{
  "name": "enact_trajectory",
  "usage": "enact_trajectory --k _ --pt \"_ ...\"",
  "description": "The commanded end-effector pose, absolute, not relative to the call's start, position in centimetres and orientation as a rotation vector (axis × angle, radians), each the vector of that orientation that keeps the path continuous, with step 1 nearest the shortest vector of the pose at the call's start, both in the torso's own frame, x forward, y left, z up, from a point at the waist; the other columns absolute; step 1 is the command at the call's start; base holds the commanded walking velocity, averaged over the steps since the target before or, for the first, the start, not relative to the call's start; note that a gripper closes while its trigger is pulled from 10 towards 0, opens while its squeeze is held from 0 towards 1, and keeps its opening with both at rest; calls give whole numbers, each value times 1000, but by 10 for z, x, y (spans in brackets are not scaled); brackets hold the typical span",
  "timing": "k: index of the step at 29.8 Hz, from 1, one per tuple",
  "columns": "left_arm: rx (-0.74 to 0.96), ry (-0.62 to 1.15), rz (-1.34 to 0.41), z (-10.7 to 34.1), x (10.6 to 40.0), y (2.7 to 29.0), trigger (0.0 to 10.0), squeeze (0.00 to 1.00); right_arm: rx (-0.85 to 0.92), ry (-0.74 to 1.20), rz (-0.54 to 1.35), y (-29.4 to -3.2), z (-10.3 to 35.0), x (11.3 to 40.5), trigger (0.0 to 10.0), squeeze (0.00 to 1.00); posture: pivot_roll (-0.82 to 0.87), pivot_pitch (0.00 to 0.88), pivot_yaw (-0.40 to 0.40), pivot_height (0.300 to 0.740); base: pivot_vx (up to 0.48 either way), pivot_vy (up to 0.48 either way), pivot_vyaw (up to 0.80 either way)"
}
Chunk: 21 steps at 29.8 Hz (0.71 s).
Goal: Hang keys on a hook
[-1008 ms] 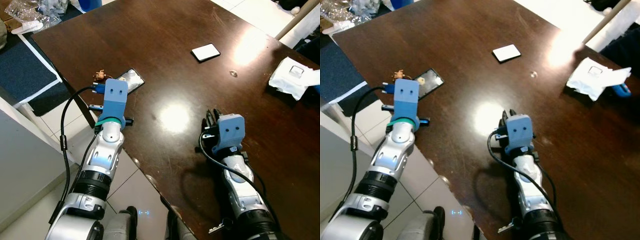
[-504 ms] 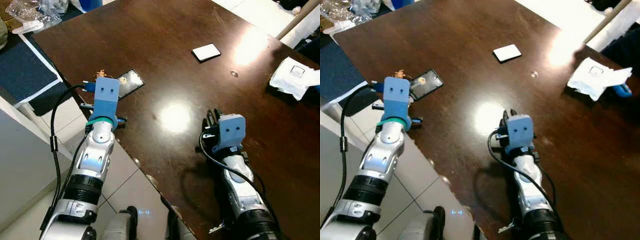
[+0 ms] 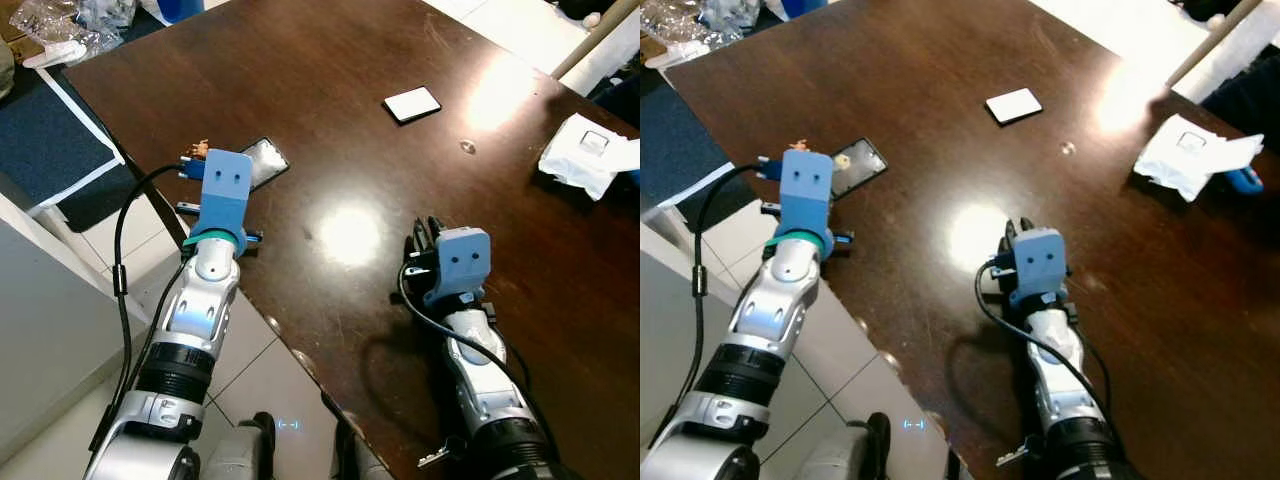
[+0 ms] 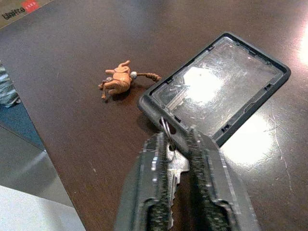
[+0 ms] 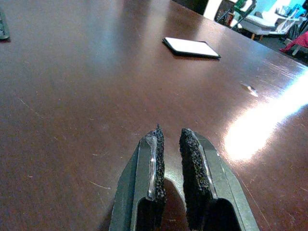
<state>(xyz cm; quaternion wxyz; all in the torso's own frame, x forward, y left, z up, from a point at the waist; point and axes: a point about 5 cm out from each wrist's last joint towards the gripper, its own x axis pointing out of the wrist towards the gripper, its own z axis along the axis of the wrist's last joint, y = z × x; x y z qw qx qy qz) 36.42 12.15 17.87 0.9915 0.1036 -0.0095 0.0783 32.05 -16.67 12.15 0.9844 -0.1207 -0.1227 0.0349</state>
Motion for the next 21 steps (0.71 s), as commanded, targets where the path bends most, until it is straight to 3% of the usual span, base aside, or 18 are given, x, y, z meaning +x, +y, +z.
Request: enact_trajectory --k 1,4,5,6,7,21 --pt "211 8 154 173 363 122 10000 1000 -251 -71 70 -171 83 308 10000 0 7 256 123 740 0 0 0" --pt "209 7 160 175 364 123 10000 1000 -250 -71 70 -171 83 308 10000 0 7 256 123 740 0 0 0" --pt "207 6 166 177 366 123 10000 831 -250 -70 71 -171 82 308 10000 0 7 256 123 740 0 0 0" --pt "207 6 166 177 366 123 10000 831 -250 -70 71 -171 82 308 10000 0 7 256 123 740 0 0 0" --pt "205 5 168 178 367 123 10000 0 -250 -70 73 -170 82 308 10000 0 14 259 125 740 0 0 0" --pt "188 43 173 175 380 112 10000 0 -253 -68 69 -172 81 304 10000 0 -5 274 132 740 0 0 0"
